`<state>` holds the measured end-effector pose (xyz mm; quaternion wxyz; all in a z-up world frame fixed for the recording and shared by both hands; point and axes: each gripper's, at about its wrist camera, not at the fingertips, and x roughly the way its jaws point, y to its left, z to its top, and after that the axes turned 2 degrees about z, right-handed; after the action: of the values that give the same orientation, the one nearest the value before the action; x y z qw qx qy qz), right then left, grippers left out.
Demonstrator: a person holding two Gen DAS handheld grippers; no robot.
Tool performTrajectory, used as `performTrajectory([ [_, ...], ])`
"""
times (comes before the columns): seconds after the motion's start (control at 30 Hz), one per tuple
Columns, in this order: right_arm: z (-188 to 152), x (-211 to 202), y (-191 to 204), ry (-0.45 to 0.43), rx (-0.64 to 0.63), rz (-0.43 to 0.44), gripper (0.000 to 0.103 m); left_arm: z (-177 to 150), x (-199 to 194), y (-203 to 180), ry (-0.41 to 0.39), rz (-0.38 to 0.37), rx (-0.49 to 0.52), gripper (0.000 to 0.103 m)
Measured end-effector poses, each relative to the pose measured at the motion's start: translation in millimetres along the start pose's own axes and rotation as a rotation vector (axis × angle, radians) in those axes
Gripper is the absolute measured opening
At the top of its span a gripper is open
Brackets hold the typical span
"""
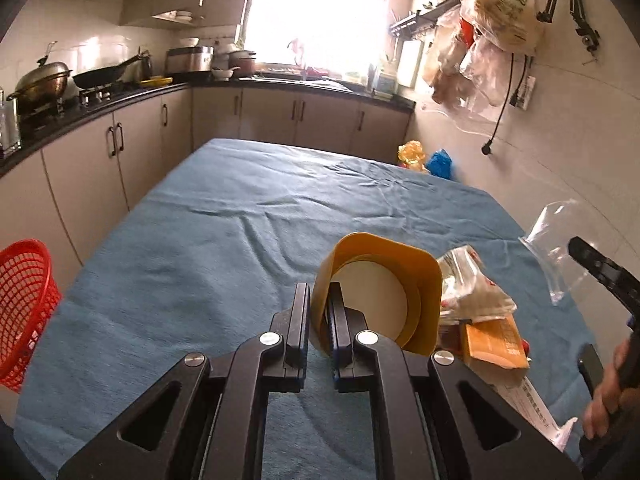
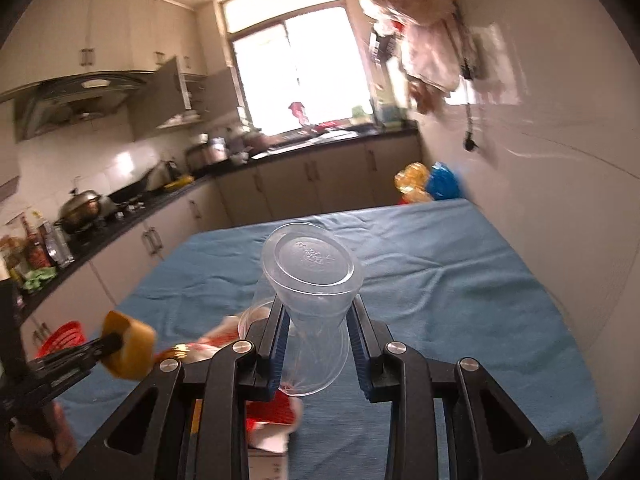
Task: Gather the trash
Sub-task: 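Grasp the clear plastic cup with the right tool while the left tool grasps the yellow container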
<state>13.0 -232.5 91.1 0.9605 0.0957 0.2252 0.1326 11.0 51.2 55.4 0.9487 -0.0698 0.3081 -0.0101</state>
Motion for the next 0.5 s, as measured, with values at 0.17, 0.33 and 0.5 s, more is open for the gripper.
performTrajectory([
  [0.17,-4,-5,20,-0.015,-0.059,0.065,0.032,1,1,-1,-0.005,0.016,0.005,0.008],
  [0.33,-8,-4,28,-0.007,-0.082,0.091,0.032,0,-2,-2,-0.017,0.026,0.015,0.008],
  [0.5,-9,-3,27,-0.007,-0.085,0.095,0.032,-2,-1,-2,-0.013,0.027,0.017,0.008],
])
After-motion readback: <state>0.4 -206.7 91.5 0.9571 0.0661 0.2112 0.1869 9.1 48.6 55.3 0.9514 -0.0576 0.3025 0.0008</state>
